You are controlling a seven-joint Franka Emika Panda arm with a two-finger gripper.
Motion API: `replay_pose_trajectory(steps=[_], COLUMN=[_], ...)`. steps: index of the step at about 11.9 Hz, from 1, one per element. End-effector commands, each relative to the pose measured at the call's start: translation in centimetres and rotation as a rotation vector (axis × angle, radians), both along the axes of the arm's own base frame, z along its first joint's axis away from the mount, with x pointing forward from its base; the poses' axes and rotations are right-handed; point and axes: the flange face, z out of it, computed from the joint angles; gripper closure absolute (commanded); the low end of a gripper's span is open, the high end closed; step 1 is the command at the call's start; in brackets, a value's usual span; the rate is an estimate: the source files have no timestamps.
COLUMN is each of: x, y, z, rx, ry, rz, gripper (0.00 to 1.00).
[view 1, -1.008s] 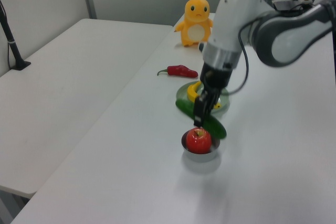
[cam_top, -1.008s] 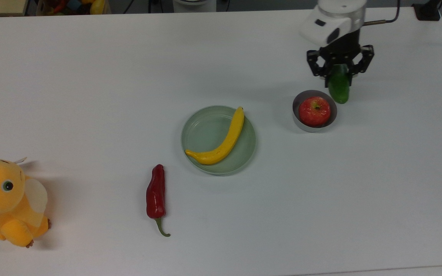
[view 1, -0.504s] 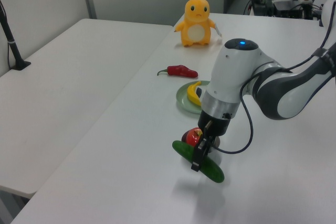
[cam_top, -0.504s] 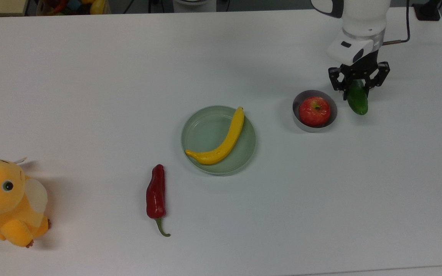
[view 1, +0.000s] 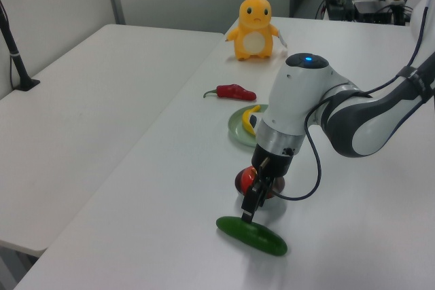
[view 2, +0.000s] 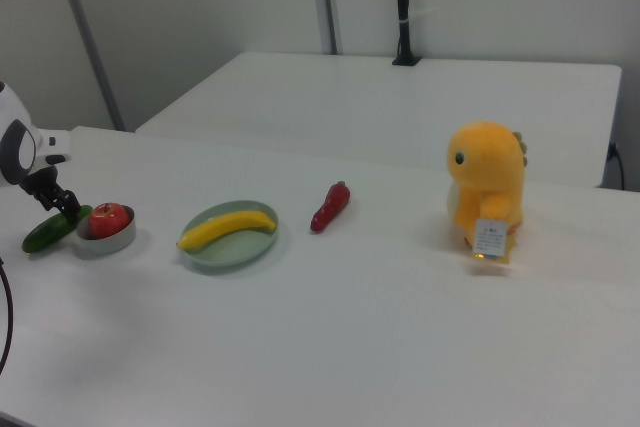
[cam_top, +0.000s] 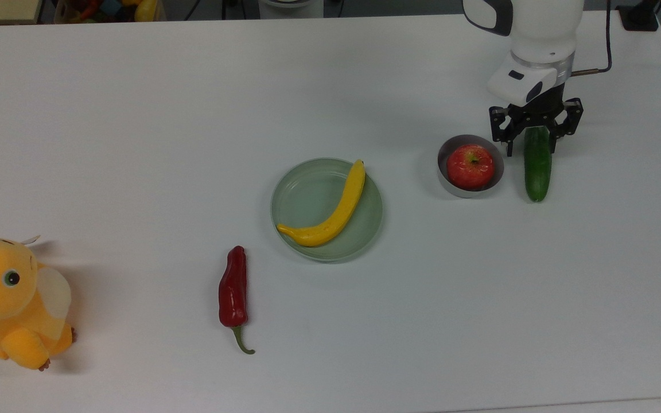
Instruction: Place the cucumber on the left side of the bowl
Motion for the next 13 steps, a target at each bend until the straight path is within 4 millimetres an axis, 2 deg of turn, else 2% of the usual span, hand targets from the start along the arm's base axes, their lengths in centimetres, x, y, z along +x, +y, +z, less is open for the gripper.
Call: replay_pose_trajectory(steps=[1,2,3,5,8,9,13], x=[0.3,0.3,0.4,0.5,-0.9,-1.5,-2.0], y=[0.1,-0.1,-0.7,-4.0,-12.1,-15.4,-27.0], z=[1.7,3.1,5.7,11.2,18.4,20.3,23.7], rx=[0.013,0.019,0.028,0.002,-0.176,-0.209,-0.236], ry=[-0.034,-0.048,-0.08,-0.112,0.004,0.046,0.112], rz=[-0.009,-0.008,-0.004,0.02,0.239,0.256,0.106], gripper=[0.21,0.05,0.0,0.0,0.0,0.0,0.0])
